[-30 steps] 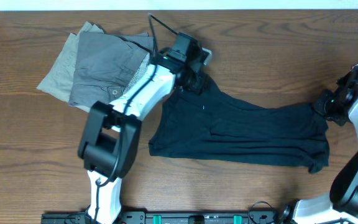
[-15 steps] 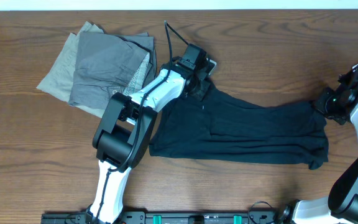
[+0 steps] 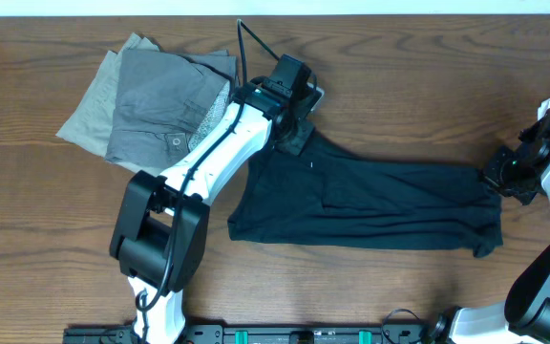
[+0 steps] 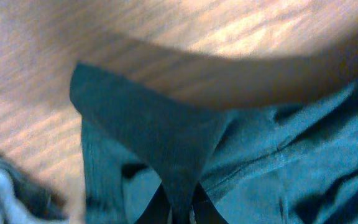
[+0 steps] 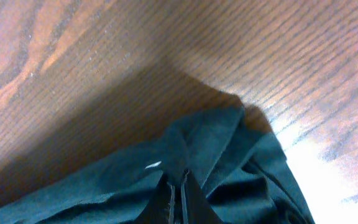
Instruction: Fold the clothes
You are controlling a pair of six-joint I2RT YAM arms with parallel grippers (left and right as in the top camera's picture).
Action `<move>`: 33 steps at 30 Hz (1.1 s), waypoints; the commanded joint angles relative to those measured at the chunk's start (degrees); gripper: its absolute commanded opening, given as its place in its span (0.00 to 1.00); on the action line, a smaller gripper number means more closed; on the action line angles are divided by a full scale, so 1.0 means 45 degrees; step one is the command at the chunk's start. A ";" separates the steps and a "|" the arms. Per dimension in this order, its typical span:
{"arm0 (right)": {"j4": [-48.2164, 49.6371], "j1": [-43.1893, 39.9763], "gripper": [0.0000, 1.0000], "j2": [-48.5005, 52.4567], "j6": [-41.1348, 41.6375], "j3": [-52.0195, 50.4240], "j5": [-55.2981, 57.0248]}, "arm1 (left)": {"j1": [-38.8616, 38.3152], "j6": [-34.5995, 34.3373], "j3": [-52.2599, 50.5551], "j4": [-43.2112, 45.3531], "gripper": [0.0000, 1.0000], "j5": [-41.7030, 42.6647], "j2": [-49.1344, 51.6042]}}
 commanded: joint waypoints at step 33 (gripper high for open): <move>-0.3628 -0.1020 0.18 -0.2084 0.0151 0.0151 0.1501 | -0.0656 -0.1564 0.0146 -0.7077 0.25 0.1311 -0.0170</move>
